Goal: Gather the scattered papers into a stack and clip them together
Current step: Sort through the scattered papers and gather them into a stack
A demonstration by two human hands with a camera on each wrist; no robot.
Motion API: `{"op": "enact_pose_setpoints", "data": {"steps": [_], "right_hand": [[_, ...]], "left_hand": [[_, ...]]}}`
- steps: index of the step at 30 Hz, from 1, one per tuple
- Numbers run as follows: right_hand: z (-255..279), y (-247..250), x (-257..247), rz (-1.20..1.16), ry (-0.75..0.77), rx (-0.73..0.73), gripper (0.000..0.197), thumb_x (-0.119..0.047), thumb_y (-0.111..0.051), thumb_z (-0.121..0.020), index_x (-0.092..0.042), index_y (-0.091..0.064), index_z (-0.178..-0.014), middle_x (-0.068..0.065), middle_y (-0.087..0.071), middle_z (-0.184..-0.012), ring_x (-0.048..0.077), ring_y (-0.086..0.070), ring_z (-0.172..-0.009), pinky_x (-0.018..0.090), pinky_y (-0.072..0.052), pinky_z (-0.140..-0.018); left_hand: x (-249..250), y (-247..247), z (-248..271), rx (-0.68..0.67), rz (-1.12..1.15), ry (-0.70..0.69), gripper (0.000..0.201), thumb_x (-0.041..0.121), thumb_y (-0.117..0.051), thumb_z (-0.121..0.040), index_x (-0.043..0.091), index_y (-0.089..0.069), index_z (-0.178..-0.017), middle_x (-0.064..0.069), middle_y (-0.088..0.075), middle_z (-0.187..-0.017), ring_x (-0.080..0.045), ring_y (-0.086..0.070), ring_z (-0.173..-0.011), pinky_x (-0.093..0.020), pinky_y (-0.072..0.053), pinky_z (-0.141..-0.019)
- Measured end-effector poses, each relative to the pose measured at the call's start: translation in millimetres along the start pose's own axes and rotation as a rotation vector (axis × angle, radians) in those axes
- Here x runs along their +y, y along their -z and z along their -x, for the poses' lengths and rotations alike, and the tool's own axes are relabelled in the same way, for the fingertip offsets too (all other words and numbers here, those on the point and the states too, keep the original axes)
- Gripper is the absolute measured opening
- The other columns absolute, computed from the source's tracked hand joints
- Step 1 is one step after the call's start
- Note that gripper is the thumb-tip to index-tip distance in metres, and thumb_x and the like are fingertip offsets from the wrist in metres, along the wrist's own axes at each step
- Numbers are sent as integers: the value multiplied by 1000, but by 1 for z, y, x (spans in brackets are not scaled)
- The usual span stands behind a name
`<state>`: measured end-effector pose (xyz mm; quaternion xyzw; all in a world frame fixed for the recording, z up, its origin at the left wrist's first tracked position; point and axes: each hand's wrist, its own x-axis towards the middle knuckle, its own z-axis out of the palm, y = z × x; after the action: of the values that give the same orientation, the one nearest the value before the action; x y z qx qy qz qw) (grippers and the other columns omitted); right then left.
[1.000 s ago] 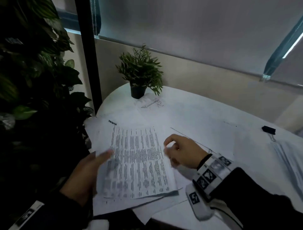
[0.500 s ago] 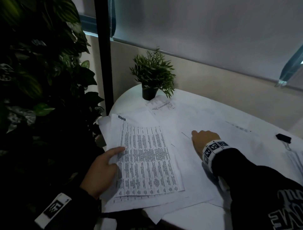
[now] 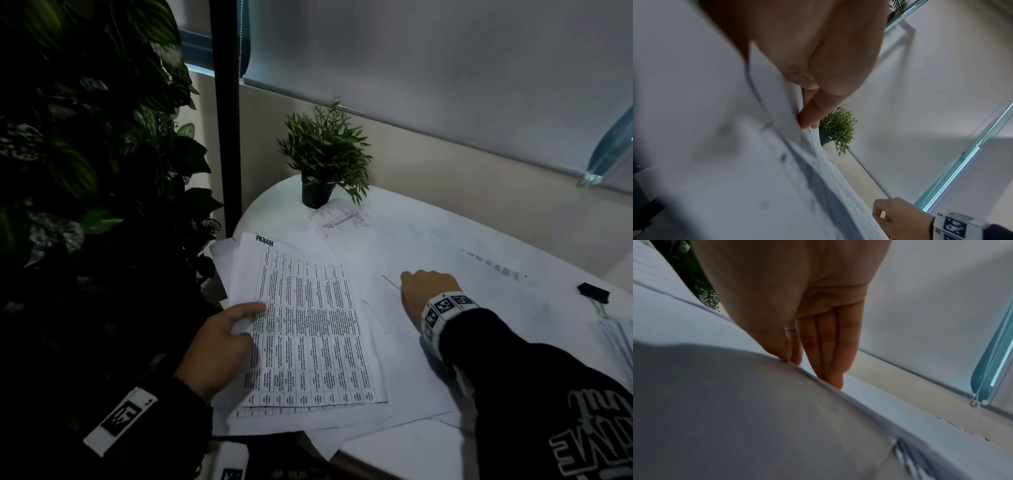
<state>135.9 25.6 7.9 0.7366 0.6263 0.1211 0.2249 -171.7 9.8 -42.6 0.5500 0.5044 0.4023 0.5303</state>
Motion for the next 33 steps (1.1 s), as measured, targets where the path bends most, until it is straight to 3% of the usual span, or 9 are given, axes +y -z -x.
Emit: {"op": "enact_pose_setpoints", "data": {"steps": [7,13,15,17,19,21,23,27,33], "right_hand": [[-2,22,-5,-242,-121,11,24,-31,-44,-93,-13,-53,-106,8,-62,-103,27,-60,-95,30,-38,-71],[43,98,4,-1137,-72,679,20,-11,-49,-88,-8,-46,-68,3,-44,-62,20,-45,-57,22,-22,-53],[45,99,-3,-1403,-77,483,20,-15,-50,-93,-9,-51,-74,-2,-47,-65,12,-48,-58,8,-35,-52],[40,87,-19,-1591,-129,262,22,-20,-43,-95,-17,-51,-74,0,-52,-72,19,-53,-71,24,-46,-63],[26,65,-38,-1261,-187,155,17,-20,-39,-96,-14,-50,-86,7,-56,-87,20,-51,-84,27,-37,-68],[21,44,-49,-981,-205,47,20,-18,-36,-99,-3,-47,-106,15,-61,-101,27,-58,-91,26,-36,-68],[23,32,-55,-912,-181,37,24,-16,-35,-99,0,-44,-114,15,-62,-95,28,-60,-85,25,-37,-62],[27,31,-60,-1012,-141,85,17,-16,-37,-98,-9,-42,-113,6,-56,-75,23,-52,-65,25,-35,-48],[14,9,6,-640,-34,-178,87,-61,-57,-78,-19,-22,-145,10,-34,-145,27,-38,-131,40,-35,-106]], "left_hand": [[3,-1,1,38,97,59,49,-23,-38,-82,13,-63,-104,-8,-59,-113,2,-62,-85,-4,-44,-68],[6,-2,2,52,215,149,42,-18,-38,-85,10,-67,-99,-10,-63,-107,-10,-59,-91,-3,-44,-62],[7,-5,4,46,284,144,30,-8,-43,-91,8,-69,-93,-5,-66,-100,-15,-59,-101,0,-43,-72],[21,-7,7,-6,435,173,43,16,-46,-97,7,-73,-66,0,-71,-76,-33,-44,-129,-24,-35,-109],[30,-3,11,13,492,201,65,35,-32,-101,13,-72,-54,2,-68,-53,-37,-41,-130,-43,-26,-115],[36,5,9,39,574,196,57,48,-26,-98,18,-73,-86,-3,-74,-67,-27,-70,-94,-35,-58,-79],[42,11,8,-26,632,271,57,59,-32,-90,16,-64,-111,-11,-75,-89,-27,-73,-79,-35,-58,-57],[35,6,7,-66,432,189,21,21,-46,-96,35,-53,-111,16,-62,-111,-8,-63,-102,-31,-43,-91],[19,33,0,110,3,78,52,-10,-63,-82,9,-51,-129,-12,-64,-114,-32,-62,-102,-46,-46,-93]]}}
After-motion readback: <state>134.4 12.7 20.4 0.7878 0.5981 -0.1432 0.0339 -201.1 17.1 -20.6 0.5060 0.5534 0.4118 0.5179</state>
